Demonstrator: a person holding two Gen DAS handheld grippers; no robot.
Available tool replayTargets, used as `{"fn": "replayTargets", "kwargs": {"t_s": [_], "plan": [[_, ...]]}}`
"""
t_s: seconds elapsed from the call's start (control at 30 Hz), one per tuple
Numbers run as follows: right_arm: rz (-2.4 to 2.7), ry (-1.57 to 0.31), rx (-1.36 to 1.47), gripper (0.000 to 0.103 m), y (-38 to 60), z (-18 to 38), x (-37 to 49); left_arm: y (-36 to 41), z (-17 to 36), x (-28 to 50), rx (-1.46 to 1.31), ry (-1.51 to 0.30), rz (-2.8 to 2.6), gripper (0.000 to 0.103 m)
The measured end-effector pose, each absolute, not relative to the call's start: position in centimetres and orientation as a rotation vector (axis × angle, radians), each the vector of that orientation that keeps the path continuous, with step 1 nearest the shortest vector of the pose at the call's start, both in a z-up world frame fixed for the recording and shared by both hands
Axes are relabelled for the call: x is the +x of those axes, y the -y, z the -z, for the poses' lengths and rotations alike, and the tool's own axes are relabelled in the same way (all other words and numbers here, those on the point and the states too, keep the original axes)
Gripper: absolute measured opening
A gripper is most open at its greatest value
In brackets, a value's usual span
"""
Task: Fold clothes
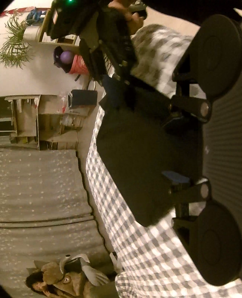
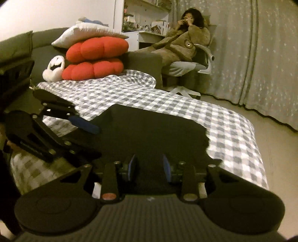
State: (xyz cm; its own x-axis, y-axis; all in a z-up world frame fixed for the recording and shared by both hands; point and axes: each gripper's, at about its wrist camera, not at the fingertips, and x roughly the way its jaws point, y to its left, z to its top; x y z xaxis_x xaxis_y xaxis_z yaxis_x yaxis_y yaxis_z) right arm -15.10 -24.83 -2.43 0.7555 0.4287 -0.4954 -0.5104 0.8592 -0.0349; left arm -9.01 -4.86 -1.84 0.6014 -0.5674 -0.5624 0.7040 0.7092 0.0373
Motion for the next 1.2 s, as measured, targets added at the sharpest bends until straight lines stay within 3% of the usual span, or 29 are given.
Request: {"fn": "replayTargets", "kwargs": {"t_s": [0.1,0.17,0.23,0.47,0.67,0.8,0.97,1.2], "plan": [[-0.512,-0.513,-0.11,0.035,26.2,2.1,-15.4,3.0,1.5,-9.4,0.24,-0.57,0.762,0.054],[-0.505,-0.528,-0.054,0.04,27.3,1.8,-15.6,2.0,1.0,-9.4,0.214,-0.595,0.754,0.066],[-0.49,-0.547,0.017,0.041,28.5,1.7,-15.8,1.2,1.0,-9.0,0.185,-0.631,0.75,0.07],[-0.466,-0.574,0.29,0.064,31.8,1.2,-15.6,0.5,1.2,-7.9,0.101,-0.736,0.713,0.084],[-0.463,-0.657,0.455,0.072,33.2,1.9,-14.7,1.0,1.2,-6.8,0.063,-0.832,0.7,0.092],[-0.466,-0.725,0.566,0.072,34.0,2.5,-13.9,0.8,1.2,-6.1,-0.018,-0.876,0.743,0.092],[-0.493,-0.778,0.812,0.071,35.6,3.6,-12.4,-0.9,2.1,-3.5,-0.334,-0.958,0.791,0.091],[-0.51,-0.808,0.794,0.07,34.2,2.8,-10.8,-1.8,4.0,-1.2,-0.61,-0.956,0.766,0.086]]}}
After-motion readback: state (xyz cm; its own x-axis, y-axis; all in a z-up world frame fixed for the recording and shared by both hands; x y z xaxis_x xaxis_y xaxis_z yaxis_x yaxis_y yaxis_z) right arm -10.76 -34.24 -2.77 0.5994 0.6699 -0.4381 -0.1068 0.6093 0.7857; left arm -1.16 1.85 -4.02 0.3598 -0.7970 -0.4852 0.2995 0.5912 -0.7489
